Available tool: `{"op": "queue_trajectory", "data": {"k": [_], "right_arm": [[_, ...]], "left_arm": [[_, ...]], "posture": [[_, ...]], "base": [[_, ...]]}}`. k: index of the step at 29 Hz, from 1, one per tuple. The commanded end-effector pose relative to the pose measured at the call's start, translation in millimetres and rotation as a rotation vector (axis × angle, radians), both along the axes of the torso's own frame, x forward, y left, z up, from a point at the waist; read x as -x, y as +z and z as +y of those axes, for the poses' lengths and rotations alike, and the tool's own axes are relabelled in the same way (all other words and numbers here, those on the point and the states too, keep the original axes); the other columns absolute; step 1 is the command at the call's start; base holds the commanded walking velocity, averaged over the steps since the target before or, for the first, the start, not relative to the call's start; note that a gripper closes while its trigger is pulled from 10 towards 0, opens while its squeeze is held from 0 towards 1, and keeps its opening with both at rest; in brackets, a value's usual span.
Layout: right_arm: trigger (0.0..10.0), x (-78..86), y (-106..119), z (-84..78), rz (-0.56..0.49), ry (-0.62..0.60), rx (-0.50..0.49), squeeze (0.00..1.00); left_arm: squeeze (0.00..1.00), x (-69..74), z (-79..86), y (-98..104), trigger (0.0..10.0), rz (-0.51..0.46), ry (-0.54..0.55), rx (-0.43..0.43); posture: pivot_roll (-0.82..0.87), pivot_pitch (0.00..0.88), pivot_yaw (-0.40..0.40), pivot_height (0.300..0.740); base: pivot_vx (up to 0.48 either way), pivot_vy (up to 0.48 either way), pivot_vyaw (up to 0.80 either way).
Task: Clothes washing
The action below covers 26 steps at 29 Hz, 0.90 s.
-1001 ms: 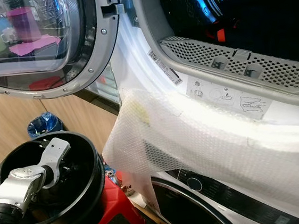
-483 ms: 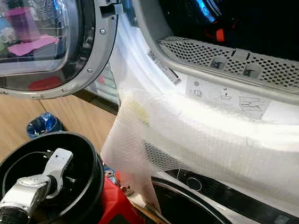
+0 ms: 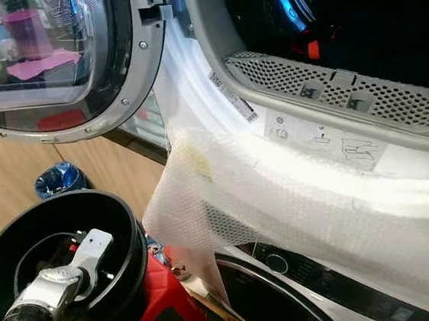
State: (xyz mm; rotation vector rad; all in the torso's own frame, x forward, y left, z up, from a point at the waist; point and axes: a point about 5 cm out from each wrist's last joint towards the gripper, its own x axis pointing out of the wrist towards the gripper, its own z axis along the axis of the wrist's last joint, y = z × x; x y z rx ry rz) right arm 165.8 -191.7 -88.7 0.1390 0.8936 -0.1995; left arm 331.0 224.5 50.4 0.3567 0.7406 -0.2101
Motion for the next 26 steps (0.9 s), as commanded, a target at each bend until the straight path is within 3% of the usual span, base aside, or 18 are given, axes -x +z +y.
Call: {"op": "queue_trajectory", "data": {"k": [1,6,7,8,26], "right_arm": [[10.0,7.6,-2.9,-2.6,0.021,-0.006,0.004,0.00],[10.0,6.7,-2.5,-2.3,0.018,-0.006,0.003,0.00],[10.0,6.7,-2.5,-2.3,0.018,-0.005,0.002,0.00],[10.0,6.7,-2.5,-2.3,0.018,-0.005,0.002,0.00],[10.0,5.1,-1.9,-2.5,0.016,0.003,0.006,0.00]], "left_arm": [[0.00,8.6,2.6,-12.9,10.0,0.045,0.004,-0.050],[0.00,11.3,-0.1,-18.7,10.0,0.051,-0.019,-0.097],[0.00,11.2,-1.1,-19.1,2.2,0.051,-0.020,-0.093],[0.00,11.1,-1.9,-19.2,0.0,0.050,-0.026,-0.092],[0.00,7.4,-3.9,-17.0,0.0,0.025,-0.047,-0.090]], "posture": [[0.10,0.142,-0.009,0.740],[0.10,0.141,-0.009,0.740],[0.10,0.138,-0.009,0.740],[0.10,0.138,-0.009,0.740],[0.09,0.115,-0.002,0.740]], "base": [[0.000,0.000,0.00],[0.000,0.000,0.00],[0.000,0.000,0.00],[0.000,0.000,0.00],[0.000,0.000,0.00]]}}
